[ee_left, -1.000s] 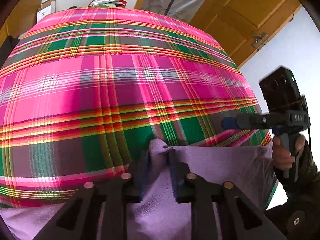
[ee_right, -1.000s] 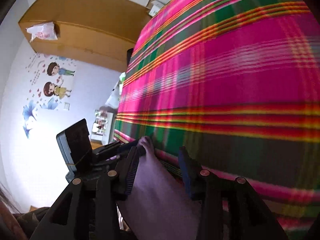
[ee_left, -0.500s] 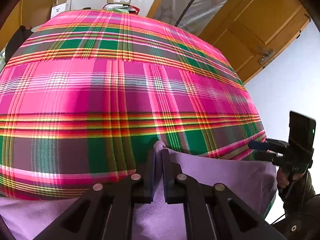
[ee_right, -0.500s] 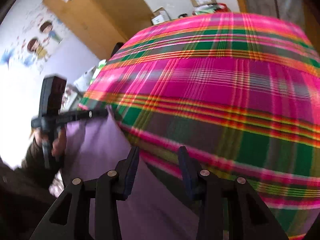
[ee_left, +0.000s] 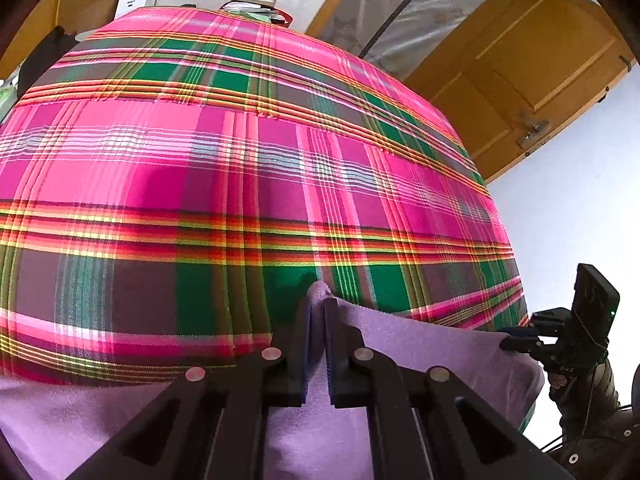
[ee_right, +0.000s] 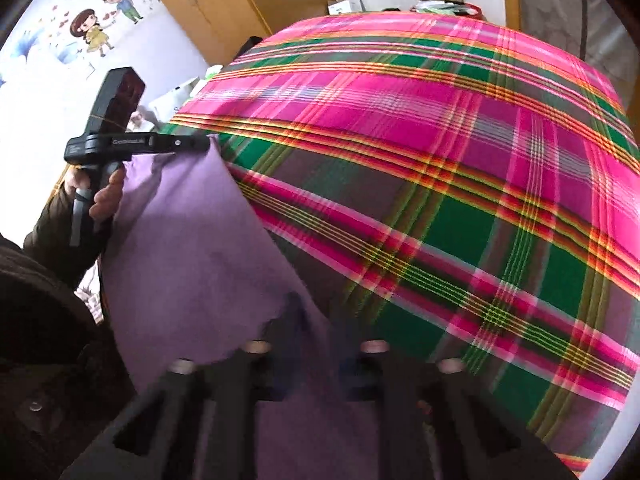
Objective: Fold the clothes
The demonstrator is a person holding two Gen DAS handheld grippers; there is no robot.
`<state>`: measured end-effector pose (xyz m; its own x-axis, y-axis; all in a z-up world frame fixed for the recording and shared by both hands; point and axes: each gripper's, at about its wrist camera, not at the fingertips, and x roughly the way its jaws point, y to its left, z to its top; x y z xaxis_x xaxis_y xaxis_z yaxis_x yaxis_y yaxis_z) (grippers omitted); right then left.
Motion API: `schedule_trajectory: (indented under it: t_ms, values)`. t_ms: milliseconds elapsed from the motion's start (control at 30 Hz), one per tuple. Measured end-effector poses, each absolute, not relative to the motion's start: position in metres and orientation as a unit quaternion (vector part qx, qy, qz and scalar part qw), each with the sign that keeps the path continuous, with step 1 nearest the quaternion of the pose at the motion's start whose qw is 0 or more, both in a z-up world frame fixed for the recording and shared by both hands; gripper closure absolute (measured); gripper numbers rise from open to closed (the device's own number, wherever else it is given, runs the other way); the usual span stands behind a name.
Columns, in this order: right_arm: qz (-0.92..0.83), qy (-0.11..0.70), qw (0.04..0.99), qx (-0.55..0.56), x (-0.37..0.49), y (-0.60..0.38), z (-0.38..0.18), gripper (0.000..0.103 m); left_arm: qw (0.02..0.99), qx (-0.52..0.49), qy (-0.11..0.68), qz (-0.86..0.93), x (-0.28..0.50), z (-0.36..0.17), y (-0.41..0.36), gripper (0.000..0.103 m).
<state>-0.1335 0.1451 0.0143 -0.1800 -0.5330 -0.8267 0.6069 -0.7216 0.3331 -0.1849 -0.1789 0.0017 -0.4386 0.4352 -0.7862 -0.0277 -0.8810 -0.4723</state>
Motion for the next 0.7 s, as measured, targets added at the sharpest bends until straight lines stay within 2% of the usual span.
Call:
schedule_trajectory:
  t_ms: [33,133,333,433,533,633,667,700]
  values:
    - [-0.766,0.035,0.383,0.516,-0.130,0.145,0.018,0.098,0.140,-0.511,-0.200,0.824,-0.184,0.002,-0.179,0.096]
    - [-0.762,0.022,0.407,0.502,-0.118,0.149,0.033,0.099,0.137,-0.510,-0.201,0.825,-0.183,0.002,-0.180,0.096]
    - [-0.747,-0.063,0.481,0.455,-0.091,0.165,0.074,0.100,0.133,-0.509,-0.204,0.826,-0.180,0.002,-0.181,0.096]
    - [-0.727,-0.102,0.511,0.446,-0.090,0.164,0.076,0.100,0.130,-0.511,-0.212,0.823,-0.181,-0.001,-0.183,0.096]
    - [-0.746,-0.058,0.457,0.480,-0.103,0.160,0.058,0.099,0.126,-0.510,-0.212,0.824,-0.182,-0.001,-0.183,0.096]
    - [-0.762,-0.061,0.410,0.497,-0.117,0.170,0.043,0.095,0.123,-0.510,-0.211,0.825,-0.182,-0.001,-0.182,0.096]
    - [-0.772,-0.055,0.391,0.498,-0.121,0.174,0.040,0.092,0.123,-0.510,-0.212,0.825,-0.182,-0.001,-0.182,0.096]
    - [-0.781,-0.048,0.372,0.499,-0.125,0.178,0.036,0.084,0.122,-0.510,-0.214,0.824,-0.182,-0.002,-0.182,0.096]
